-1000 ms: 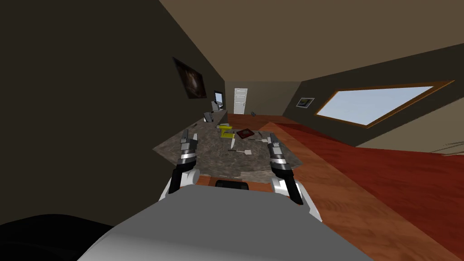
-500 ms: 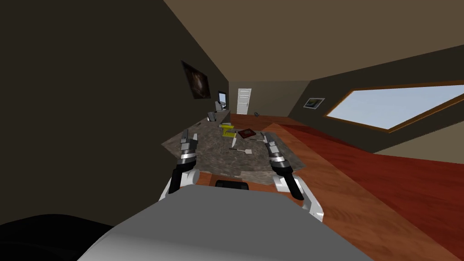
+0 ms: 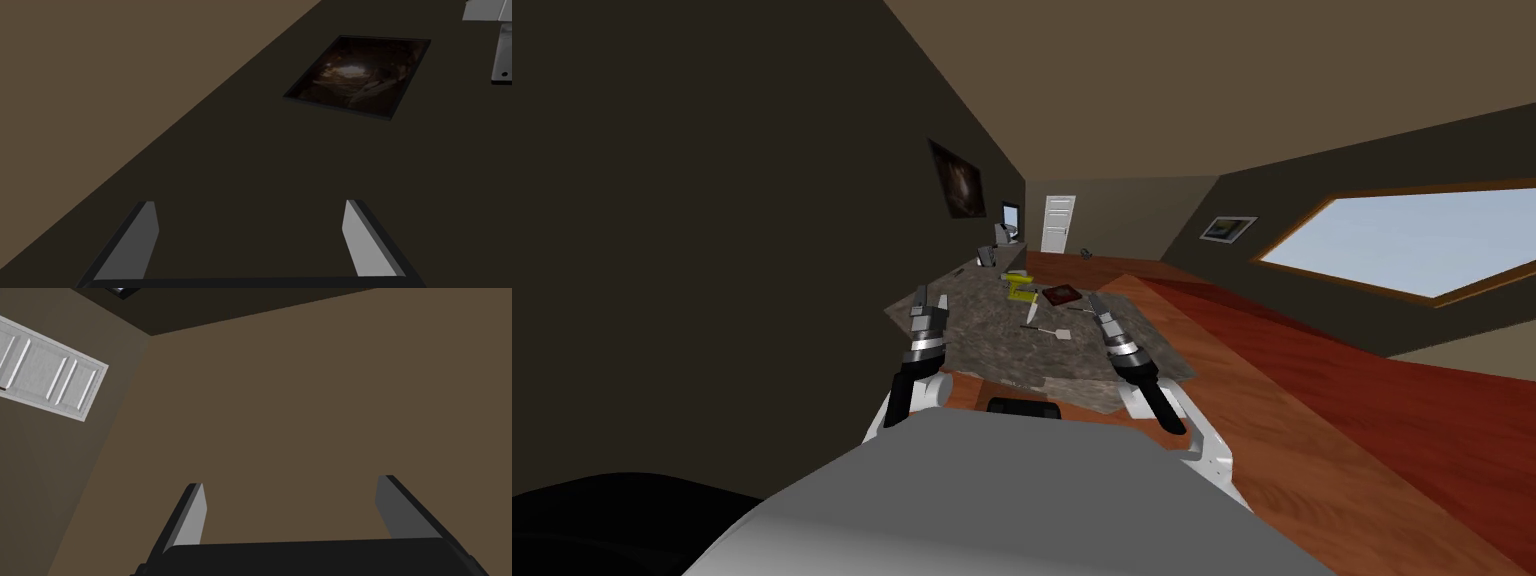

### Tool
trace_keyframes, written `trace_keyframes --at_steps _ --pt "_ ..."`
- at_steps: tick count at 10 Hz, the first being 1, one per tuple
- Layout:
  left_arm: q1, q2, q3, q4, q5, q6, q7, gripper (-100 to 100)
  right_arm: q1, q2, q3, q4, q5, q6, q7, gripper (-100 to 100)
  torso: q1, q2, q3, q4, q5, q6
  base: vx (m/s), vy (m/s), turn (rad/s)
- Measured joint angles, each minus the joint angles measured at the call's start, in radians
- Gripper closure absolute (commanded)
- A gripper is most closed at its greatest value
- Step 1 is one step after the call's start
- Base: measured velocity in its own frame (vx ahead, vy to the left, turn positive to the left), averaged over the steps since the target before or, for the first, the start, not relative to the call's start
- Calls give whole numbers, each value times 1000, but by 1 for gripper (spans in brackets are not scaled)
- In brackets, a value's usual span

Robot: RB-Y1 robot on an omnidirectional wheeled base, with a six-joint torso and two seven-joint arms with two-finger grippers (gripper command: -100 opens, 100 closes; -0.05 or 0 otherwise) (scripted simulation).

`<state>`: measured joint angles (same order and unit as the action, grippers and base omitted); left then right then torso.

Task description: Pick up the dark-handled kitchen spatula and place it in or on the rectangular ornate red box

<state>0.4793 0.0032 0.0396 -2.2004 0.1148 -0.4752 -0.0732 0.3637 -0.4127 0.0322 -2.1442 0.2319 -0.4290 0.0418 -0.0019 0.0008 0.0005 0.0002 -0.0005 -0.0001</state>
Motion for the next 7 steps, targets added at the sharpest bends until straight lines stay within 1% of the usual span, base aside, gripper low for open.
trace_keyframes --at_steps 1,6,7 --pt "0 0 0 0 0 0 0 0 -4 -19 3 2 6 -1 -4 -100 0 0 0 0 0 0 -19 -12 168" --pt "0 0 0 0 0 0 0 0 -31 -147 23 35 54 -11 -26 -100 1 0 0 0 0 0 -21 -10 113" --pt "0 0 0 0 0 0 0 0 -34 -170 26 41 61 -14 -29 -100 1 0 0 0 0 1 -20 2 186"
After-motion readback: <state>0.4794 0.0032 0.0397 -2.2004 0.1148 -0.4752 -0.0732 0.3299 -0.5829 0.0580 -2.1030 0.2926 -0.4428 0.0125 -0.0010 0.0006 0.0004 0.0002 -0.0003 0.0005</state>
